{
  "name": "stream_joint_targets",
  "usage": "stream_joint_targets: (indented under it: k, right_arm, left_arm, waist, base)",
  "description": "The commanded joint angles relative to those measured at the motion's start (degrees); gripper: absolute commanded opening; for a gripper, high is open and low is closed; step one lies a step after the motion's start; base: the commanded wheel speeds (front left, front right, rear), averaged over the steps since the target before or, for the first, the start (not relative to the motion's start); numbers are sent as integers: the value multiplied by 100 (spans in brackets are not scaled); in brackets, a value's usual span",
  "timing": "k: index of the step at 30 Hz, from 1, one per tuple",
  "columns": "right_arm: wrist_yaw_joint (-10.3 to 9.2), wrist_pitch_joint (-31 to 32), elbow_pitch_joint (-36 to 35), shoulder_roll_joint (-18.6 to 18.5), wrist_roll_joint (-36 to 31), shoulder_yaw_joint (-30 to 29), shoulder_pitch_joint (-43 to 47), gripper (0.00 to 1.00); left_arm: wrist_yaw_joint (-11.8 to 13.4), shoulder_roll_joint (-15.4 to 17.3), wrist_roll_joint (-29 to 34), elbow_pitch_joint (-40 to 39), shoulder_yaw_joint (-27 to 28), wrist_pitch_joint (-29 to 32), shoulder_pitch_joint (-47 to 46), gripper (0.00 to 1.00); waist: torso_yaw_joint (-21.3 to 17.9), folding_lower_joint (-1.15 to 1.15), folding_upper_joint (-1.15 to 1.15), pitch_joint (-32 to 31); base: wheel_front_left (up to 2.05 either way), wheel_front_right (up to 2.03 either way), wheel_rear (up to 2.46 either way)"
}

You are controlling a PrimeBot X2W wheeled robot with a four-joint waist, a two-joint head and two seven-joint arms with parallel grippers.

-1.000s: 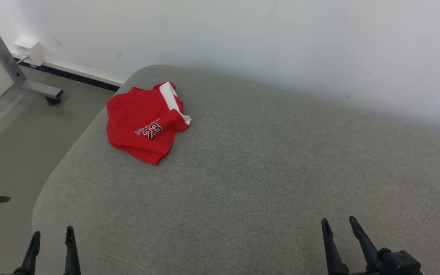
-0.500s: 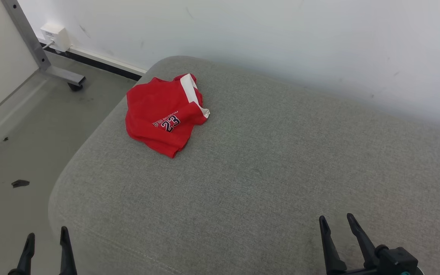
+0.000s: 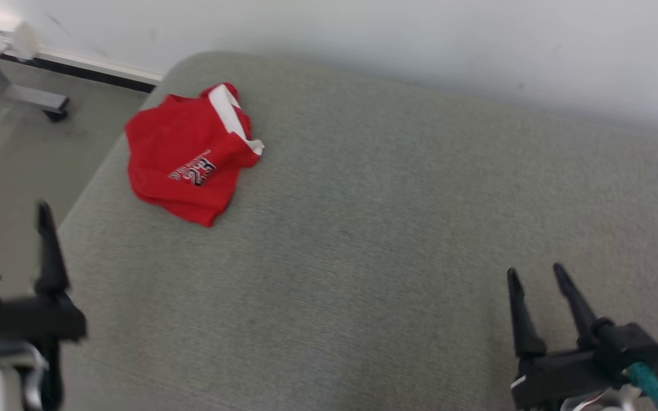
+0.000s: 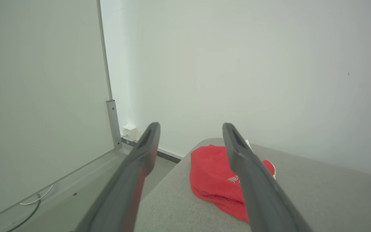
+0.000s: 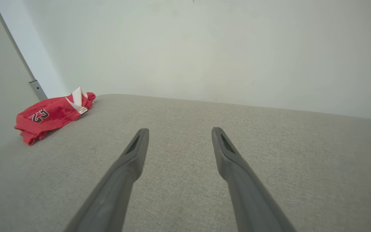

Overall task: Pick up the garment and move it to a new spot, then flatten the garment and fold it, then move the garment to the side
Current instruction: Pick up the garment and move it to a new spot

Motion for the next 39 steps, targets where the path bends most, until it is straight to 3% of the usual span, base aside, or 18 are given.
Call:
stream_joint_targets:
  k: [1, 9, 20, 28, 39]
  right_arm:
    - [-17, 19, -89, -74, -51, -82, -117, 100]
    - [-17, 185, -705, -257, -285, -513, -410, 100]
    - [-18, 235, -1257, -204, -350, -913, -523, 100]
    - [-18, 274, -1374, -212, -390, -967, -599, 100]
    - [-18, 335, -1458, -174, -459, -920, -706, 100]
  left_arm:
    - [-31, 112, -59, 79, 49, 0, -347, 100]
    - [-76, 899, -345, 700, 243, 170, -2301, 100]
    - [-141, 1590, -575, 2107, 80, 637, -3607, 100]
    - [-182, 1888, -713, 3305, -151, 1001, -3915, 100]
    - [-179, 1884, -1395, 4760, -837, 1736, -4057, 100]
  waist:
    - [-532, -1, -1, 541]
    - [-1414, -1, -1, 1553]
    - [-1889, -1, -1, 2190]
    - [-2005, -1, -1, 2333]
    - [-2115, -1, -1, 2366]
  base:
    - [0, 0, 0]
    - [0, 0, 0]
    - [0, 0, 0]
    - [0, 0, 0]
    - [0, 0, 0]
